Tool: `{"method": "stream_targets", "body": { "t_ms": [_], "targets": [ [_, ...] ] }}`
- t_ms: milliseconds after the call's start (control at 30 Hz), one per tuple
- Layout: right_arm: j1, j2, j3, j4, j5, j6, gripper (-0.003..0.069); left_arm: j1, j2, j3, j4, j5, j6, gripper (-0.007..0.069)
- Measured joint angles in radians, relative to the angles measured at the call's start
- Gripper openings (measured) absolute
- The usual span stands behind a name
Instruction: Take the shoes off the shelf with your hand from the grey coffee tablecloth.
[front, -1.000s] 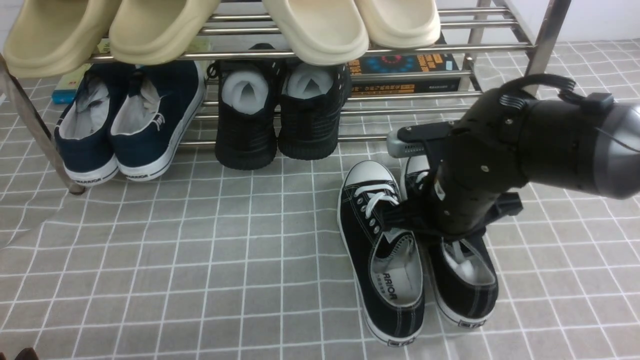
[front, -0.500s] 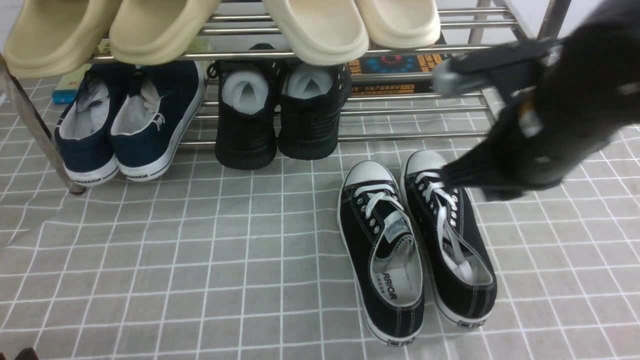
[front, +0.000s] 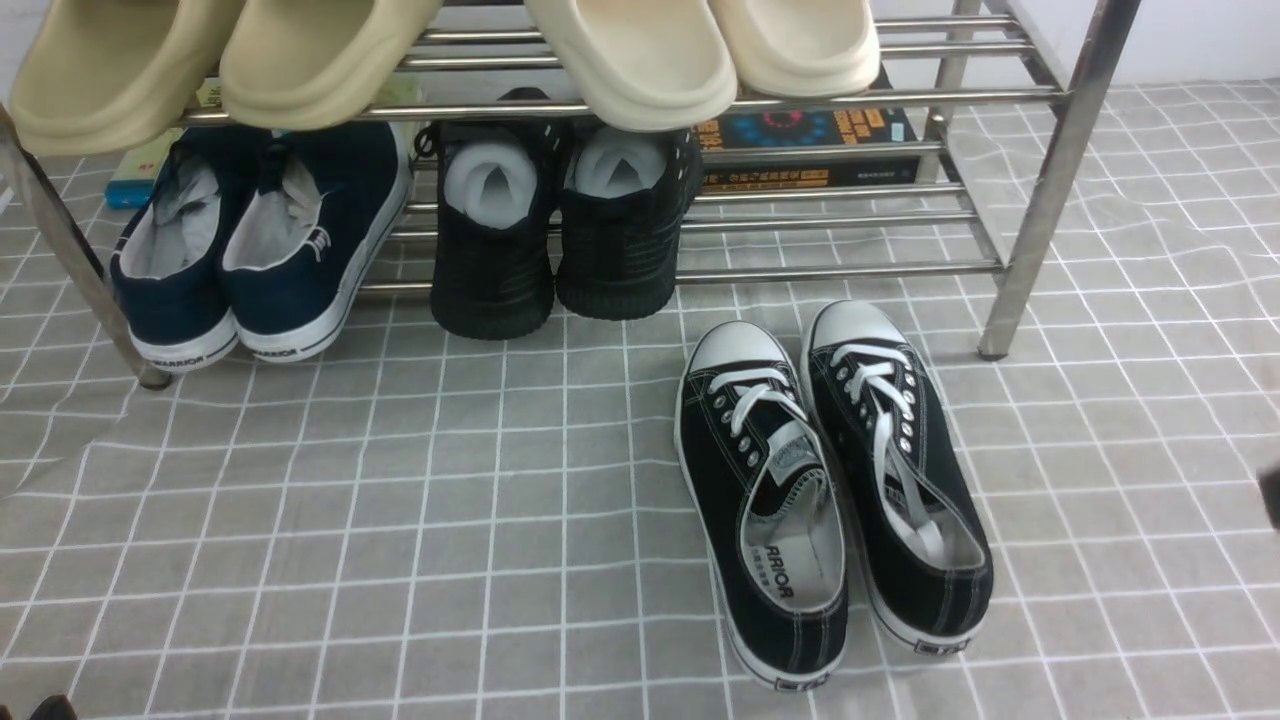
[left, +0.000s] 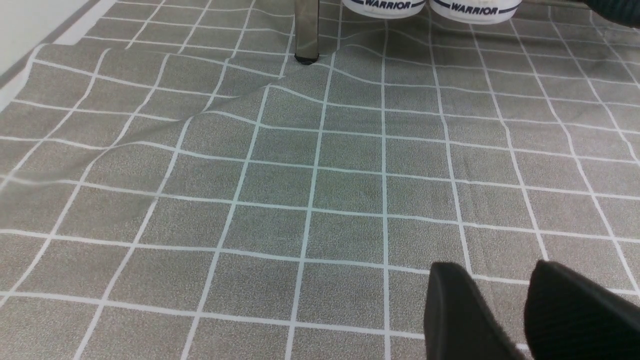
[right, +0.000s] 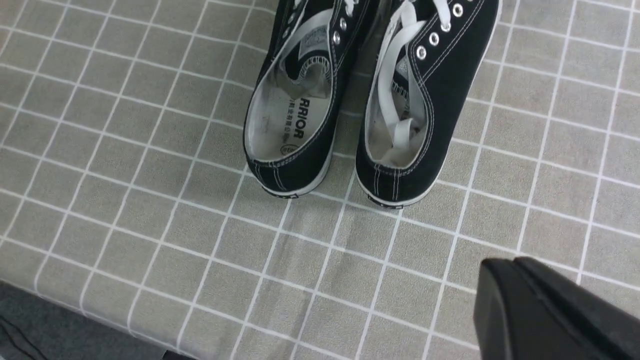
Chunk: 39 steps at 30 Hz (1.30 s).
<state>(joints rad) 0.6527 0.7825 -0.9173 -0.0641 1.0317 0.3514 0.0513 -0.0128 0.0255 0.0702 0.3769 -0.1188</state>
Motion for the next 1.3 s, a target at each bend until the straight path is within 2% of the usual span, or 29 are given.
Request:
{"method": "stream_targets", "body": {
  "t_ms": [200, 367, 533, 1067, 1200, 1300],
  "targets": [
    [0.000, -0.234, 0.348, 0.000, -0.382, -0.078, -0.0010, 0.000, 0.000, 0.000, 0.000, 0.000, 0.000, 0.0240],
    [0.000, -0.285, 0.472, 0.000, -0.625, -0.089, -0.0008, 0.000, 0.000, 0.000, 0.000, 0.000, 0.000, 0.0240],
    [0.000, -0.285, 0.478, 0.000, -0.675, -0.092, -0.0006, 0.000, 0.000, 0.000, 0.000, 0.000, 0.000, 0.0240],
    [0.000, -0.286, 0.496, 0.016, -0.690, -0.104, 0.0006, 0.000, 0.000, 0.000, 0.000, 0.000, 0.000, 0.0240],
    [-0.010, -0.325, 0.556, 0.077, -0.734, -0.183, 0.0011, 0.000, 0.000, 0.000, 0.000, 0.000, 0.000, 0.0240],
    [-0.093, -0.421, 0.672, 0.176, -0.774, -0.351, 0.0014, 0.000, 0.000, 0.000, 0.000, 0.000, 0.000, 0.0240]
  ]
}}
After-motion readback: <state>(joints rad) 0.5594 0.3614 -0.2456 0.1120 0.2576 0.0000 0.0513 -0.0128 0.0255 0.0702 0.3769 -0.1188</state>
